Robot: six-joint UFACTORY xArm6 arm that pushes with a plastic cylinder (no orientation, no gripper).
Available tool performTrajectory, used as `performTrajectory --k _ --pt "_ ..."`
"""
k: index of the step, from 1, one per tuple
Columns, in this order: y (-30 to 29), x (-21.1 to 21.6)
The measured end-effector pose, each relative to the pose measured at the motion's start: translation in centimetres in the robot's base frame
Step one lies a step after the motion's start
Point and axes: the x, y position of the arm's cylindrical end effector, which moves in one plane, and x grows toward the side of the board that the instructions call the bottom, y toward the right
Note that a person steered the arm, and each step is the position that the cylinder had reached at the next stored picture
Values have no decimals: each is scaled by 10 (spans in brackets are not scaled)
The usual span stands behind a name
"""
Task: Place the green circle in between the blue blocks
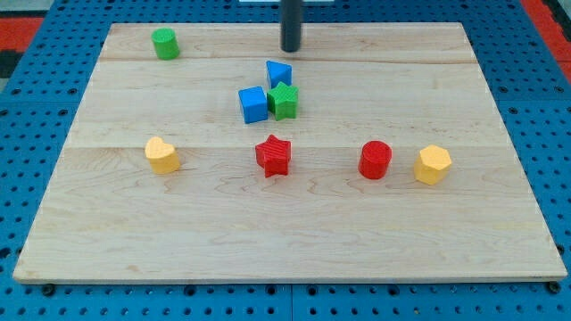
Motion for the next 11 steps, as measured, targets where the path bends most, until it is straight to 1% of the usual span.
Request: performTrajectory --k 1,2,3,4,5,6,7,8,9,10,11 --pt "-95 -24" --pt "-137 -38" --pt "-187 -36" --pt "-241 -8" --pt "-168 -20" --pt "-149 -19" --pt "-149 16" --pt "-154 38" --pt "-204 65" --pt "-171 69" --pt "-119 70"
